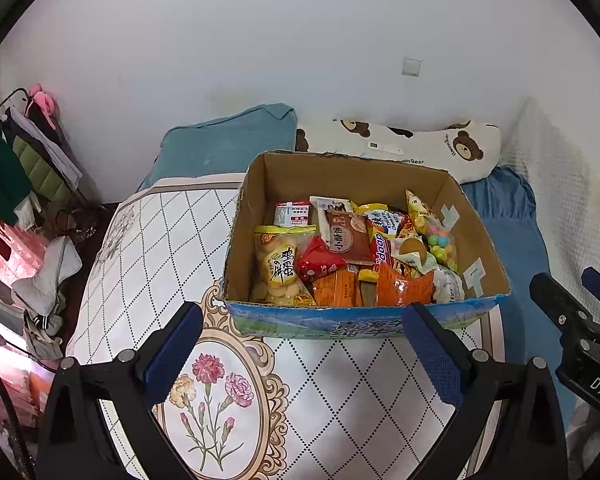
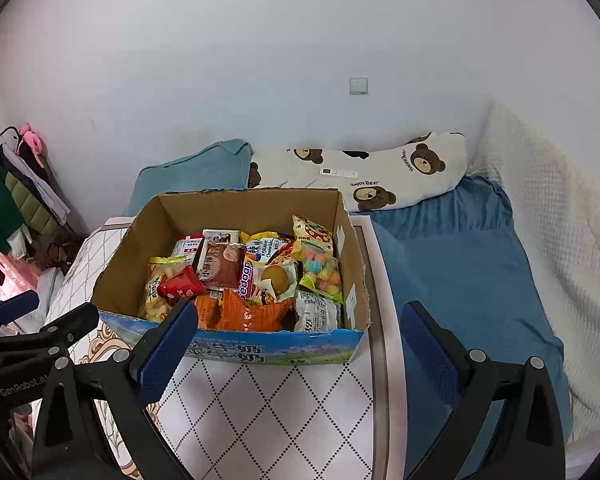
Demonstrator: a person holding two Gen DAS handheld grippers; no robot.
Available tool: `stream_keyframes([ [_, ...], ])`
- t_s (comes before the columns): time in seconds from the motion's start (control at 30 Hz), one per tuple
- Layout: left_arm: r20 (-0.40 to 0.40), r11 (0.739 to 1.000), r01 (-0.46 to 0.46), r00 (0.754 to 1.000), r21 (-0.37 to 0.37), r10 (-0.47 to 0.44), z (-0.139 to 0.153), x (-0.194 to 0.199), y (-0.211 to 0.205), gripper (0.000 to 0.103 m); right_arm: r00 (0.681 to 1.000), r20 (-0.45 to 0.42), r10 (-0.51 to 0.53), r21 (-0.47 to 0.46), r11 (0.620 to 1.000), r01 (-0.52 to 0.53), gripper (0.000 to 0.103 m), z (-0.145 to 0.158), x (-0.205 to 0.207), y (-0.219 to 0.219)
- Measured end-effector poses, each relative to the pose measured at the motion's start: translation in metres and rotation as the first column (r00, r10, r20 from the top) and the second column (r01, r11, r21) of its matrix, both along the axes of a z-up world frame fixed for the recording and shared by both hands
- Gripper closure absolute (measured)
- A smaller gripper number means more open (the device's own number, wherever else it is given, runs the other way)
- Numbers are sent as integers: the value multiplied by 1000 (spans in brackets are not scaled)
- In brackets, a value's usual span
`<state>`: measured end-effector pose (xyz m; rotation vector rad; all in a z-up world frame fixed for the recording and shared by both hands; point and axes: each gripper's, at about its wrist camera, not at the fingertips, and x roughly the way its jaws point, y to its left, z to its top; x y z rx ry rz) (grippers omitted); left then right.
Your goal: Organize snacks
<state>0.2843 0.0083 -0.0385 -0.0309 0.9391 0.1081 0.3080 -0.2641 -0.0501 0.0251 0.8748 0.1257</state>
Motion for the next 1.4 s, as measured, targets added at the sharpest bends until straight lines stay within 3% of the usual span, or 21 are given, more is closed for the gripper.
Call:
stream_keyframes([
  [1.4,15,1000,10,1000,-7,-10,3,-5,-1,1,1000,1,-11,11,1000,11,0,7,-7,-6],
])
